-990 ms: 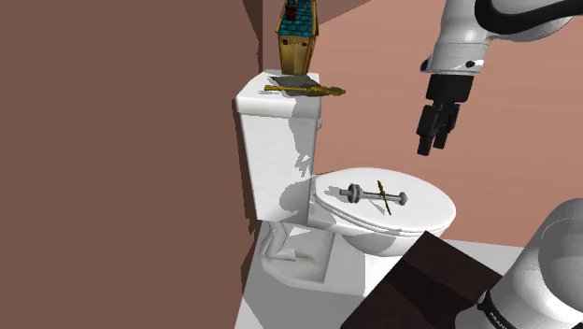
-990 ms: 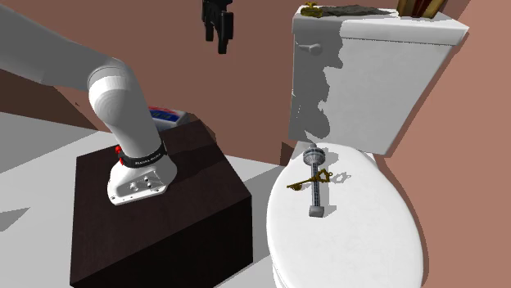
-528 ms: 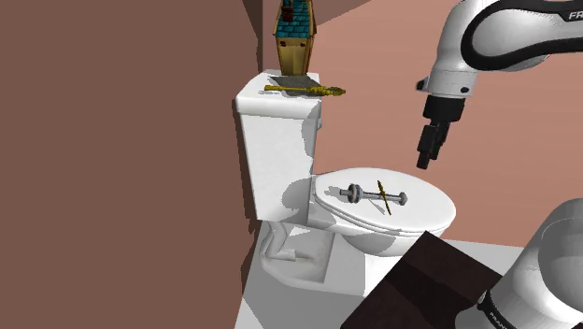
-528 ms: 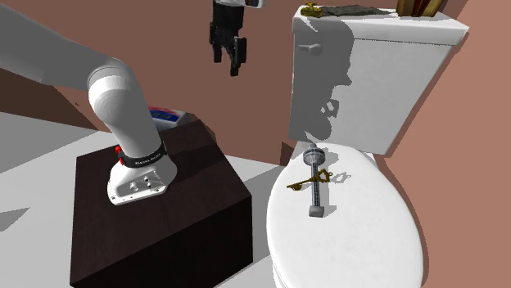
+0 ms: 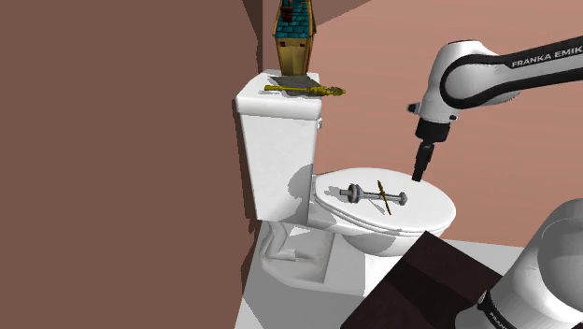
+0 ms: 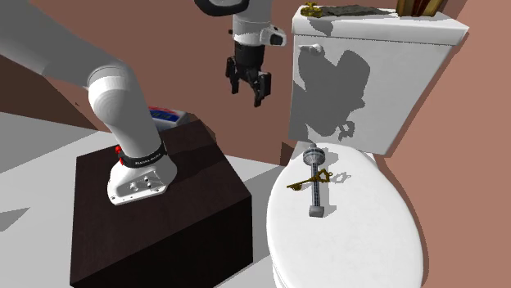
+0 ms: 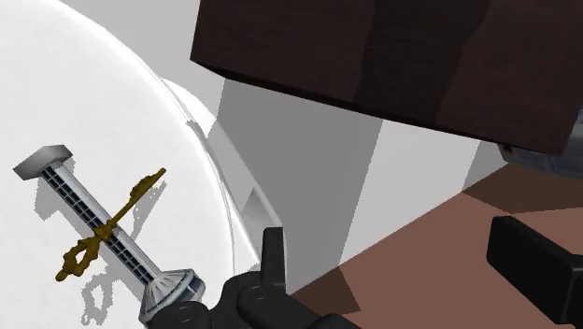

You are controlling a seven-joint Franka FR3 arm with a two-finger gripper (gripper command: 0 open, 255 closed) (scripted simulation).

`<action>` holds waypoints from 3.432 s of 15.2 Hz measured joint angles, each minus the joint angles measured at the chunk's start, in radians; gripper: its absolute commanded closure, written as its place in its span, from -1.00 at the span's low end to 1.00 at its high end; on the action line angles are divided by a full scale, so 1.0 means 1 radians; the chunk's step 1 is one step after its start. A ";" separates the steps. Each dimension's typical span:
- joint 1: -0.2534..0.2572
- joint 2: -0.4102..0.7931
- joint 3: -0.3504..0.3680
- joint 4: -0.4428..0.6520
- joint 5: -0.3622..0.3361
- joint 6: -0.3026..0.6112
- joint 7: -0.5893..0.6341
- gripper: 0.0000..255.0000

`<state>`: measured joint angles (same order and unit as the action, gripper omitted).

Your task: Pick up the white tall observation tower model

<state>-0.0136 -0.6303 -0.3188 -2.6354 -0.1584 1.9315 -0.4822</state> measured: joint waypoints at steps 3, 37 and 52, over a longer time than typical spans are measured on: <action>0.003 0.078 -0.068 -0.019 -0.033 0.117 -0.107 -1.00; -0.128 1.214 -0.033 0.504 0.735 0.740 -1.354 1.00; -0.093 1.145 -0.080 0.485 0.684 0.691 -1.314 1.00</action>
<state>-0.1063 0.5148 -0.3993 -2.1501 0.5252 2.6221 -1.7964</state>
